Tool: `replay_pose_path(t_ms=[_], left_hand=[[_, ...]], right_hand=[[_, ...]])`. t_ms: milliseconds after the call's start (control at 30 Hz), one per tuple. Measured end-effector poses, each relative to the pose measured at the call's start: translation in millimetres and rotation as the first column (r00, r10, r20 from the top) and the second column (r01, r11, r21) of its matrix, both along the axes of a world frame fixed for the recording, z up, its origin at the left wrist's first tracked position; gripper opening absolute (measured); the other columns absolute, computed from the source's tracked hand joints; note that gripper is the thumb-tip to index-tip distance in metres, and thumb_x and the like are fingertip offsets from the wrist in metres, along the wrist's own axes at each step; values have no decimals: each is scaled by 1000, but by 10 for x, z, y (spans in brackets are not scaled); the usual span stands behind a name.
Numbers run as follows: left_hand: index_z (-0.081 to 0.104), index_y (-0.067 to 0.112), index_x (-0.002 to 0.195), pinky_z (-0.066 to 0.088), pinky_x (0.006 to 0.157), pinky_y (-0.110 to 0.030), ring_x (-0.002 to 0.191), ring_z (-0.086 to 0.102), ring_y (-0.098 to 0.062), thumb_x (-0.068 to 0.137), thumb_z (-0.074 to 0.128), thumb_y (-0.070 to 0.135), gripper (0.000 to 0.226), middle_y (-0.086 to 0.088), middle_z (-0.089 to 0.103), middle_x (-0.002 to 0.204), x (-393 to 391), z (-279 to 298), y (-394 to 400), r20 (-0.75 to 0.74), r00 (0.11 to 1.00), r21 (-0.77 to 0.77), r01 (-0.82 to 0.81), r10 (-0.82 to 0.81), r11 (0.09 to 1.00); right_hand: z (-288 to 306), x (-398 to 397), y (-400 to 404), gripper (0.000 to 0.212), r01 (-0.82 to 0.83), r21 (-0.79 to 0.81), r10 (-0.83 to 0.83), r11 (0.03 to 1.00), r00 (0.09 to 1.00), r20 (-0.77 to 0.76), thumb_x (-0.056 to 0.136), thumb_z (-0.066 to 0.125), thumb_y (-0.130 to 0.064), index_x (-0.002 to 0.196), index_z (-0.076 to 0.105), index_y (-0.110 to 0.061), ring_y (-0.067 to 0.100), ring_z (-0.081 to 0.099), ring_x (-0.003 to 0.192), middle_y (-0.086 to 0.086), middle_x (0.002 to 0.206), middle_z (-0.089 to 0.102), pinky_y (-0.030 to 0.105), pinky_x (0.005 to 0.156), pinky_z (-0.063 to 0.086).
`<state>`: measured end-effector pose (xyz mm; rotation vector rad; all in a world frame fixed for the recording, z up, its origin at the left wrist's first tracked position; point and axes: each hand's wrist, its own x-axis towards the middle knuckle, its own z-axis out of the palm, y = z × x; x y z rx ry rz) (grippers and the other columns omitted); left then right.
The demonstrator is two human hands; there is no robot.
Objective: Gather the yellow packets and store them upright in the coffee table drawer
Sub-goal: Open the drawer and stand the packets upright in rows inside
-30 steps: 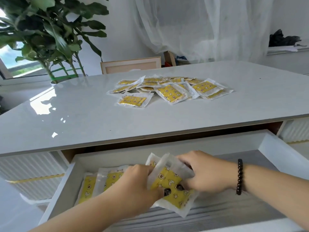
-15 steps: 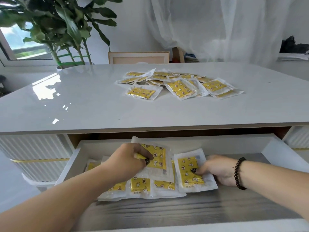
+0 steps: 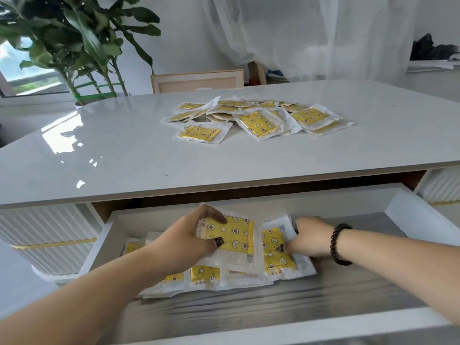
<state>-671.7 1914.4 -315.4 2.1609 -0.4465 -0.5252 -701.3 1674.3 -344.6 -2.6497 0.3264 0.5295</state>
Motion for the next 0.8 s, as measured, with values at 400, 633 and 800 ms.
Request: replay_pose_path(t_ms=[400, 633, 800], left_hand=[[-14, 49, 145, 51, 98, -38, 107, 66, -9, 86, 70, 16, 108, 15, 67, 116, 21, -138, -19, -96, 989, -19, 115, -117, 993], [52, 30, 111, 60, 77, -37, 85, 71, -13, 78, 78, 16, 44, 8, 66, 105, -3, -107, -108, -10, 998, -105, -55, 54, 993], [54, 24, 108, 55, 63, -22, 70, 72, -9, 82, 73, 11, 34, 5, 70, 96, 8, -61, -113, -41, 993, -140, -120, 115, 983]], right_hand=[[149, -69, 235, 38, -152, 553, 81, 819, 985, 151, 79, 75, -25, 114, 60, -20, 11, 67, 101, -3, 110, 70, 31, 92, 54], [201, -41, 137, 32, -47, 688, 43, 724, 999, 23, 81, 72, -11, 107, 56, -20, 19, 69, 94, 7, 110, 70, 32, 82, 58], [227, -17, -282, 14, 250, 658, -129, 711, 965, -227, 87, 58, 7, 100, 58, 3, 27, 69, 79, 18, 94, 70, 41, 83, 56]])
